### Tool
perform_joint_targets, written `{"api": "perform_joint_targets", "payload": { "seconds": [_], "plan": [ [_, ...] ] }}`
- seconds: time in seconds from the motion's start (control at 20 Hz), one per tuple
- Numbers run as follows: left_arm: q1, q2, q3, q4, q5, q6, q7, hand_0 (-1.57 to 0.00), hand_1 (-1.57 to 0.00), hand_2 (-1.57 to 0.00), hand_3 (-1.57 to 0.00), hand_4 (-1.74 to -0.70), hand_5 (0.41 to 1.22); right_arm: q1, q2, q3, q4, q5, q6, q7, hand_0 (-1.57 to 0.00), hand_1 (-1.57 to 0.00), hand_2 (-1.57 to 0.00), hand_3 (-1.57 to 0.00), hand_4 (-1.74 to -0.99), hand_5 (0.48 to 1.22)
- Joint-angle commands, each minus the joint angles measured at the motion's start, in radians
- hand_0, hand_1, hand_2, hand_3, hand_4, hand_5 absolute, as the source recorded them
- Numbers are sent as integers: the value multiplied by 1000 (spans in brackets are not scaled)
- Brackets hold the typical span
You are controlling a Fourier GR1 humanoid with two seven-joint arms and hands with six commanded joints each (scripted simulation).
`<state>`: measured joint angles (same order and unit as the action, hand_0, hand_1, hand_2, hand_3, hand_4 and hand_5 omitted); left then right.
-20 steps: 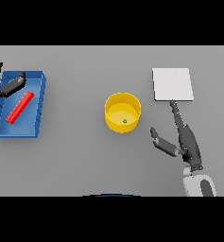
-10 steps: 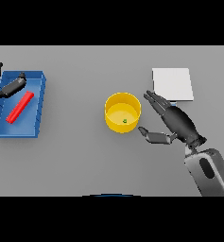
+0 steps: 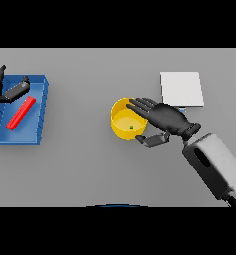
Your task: Pick up the red beaker and tilt it to pour out 1 green nut into yellow bowl. Pick up the yellow bowl and place it on the metallic measuring scale.
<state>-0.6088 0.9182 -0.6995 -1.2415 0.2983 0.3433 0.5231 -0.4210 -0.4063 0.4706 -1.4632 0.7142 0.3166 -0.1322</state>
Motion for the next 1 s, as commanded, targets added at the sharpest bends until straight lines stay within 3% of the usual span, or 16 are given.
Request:
{"api": "perform_joint_targets", "payload": {
  "seconds": [0.0,0.35,0.75,0.95],
  "plan": [
    [3,1,1,6,-1,-2,-10,1,1,1,1,-797,718,-25,-1,12,21,4,23,-2,1,1,1,1,-1277,677],
    [-8,1,0,11,0,-12,-1,1,1,1,1,-795,729,-121,29,82,155,31,81,-61,1,1,1,1,-1243,682],
    [-3,5,6,11,6,-13,-18,1,1,1,1,-799,738,-183,58,136,247,66,135,-35,1,1,1,1,-1303,674],
    [-5,8,7,29,0,-19,-27,1,1,1,1,-793,731,-207,57,162,280,83,158,-46,1,1,1,1,-1304,713]
  ]
}}
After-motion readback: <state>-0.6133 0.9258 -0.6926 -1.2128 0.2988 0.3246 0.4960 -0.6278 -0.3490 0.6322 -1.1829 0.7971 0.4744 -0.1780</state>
